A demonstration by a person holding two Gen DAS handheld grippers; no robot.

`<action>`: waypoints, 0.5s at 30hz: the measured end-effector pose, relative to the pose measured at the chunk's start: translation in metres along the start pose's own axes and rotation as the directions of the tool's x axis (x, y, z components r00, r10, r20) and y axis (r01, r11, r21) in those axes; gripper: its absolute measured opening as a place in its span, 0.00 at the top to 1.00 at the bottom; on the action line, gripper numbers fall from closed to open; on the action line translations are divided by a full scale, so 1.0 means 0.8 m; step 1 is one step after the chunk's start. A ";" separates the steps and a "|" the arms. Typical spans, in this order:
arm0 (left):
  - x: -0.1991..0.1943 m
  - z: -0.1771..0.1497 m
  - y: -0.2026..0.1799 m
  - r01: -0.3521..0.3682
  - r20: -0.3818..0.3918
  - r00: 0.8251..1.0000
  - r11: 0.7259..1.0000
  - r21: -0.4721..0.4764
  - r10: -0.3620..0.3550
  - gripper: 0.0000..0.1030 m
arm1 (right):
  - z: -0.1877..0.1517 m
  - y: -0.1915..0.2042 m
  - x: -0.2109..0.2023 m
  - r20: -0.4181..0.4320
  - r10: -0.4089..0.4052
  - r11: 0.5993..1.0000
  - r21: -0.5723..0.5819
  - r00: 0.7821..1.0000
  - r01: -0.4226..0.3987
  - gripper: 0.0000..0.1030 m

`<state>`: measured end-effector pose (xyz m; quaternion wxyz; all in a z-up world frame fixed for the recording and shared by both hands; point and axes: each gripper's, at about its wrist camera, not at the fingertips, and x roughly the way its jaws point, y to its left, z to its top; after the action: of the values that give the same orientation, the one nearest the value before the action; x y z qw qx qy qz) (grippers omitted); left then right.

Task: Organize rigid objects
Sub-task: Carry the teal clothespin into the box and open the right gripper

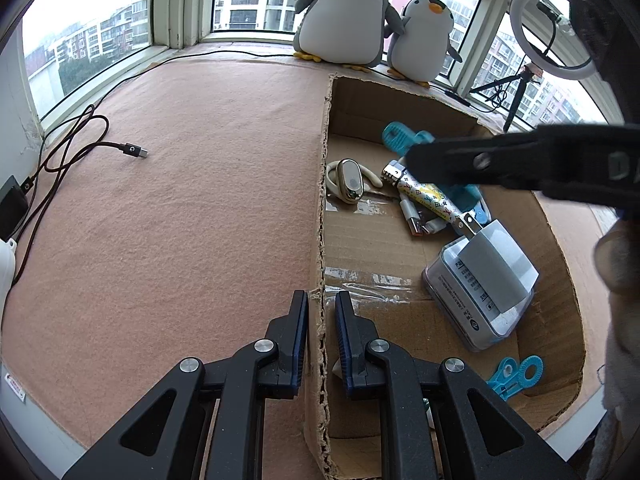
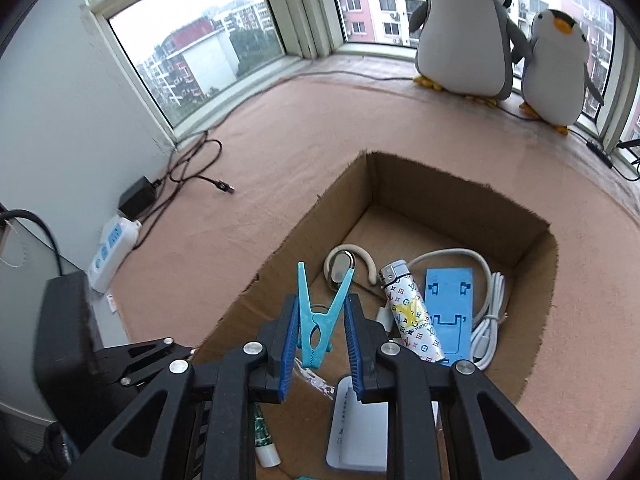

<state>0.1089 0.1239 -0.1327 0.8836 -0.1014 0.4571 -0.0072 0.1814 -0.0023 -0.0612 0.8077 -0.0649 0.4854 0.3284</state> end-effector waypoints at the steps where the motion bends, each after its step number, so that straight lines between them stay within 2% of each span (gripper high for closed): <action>1: 0.000 0.000 0.000 0.000 0.000 1.000 1.000 0.000 0.000 0.86 | 0.000 0.000 0.003 -0.006 0.000 1.000 0.002 1.000 0.000 0.80; 9: 0.000 0.000 0.000 0.000 0.000 1.000 1.000 -0.001 0.000 0.85 | -0.001 0.003 0.016 -0.031 -0.014 1.000 -0.011 0.999 0.013 0.80; 10: 0.000 0.000 0.000 0.000 0.000 1.000 1.000 -0.001 0.000 0.86 | 0.000 0.003 0.016 -0.028 -0.016 1.000 -0.011 0.999 0.016 0.79; 11: 0.000 0.000 0.000 0.000 0.000 1.000 1.000 -0.001 0.000 0.85 | 0.001 0.003 0.017 -0.034 -0.013 1.000 -0.011 0.999 0.013 0.73; 15: 0.000 0.000 0.000 -0.001 0.000 1.000 1.000 0.000 0.001 0.85 | 0.001 0.004 0.019 -0.036 -0.012 1.000 -0.009 0.999 0.012 0.72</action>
<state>0.1089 0.1242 -0.1330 0.8837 -0.1011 0.4569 -0.0070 0.1849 0.0075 -0.0731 0.8003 -0.0774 0.4982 0.3246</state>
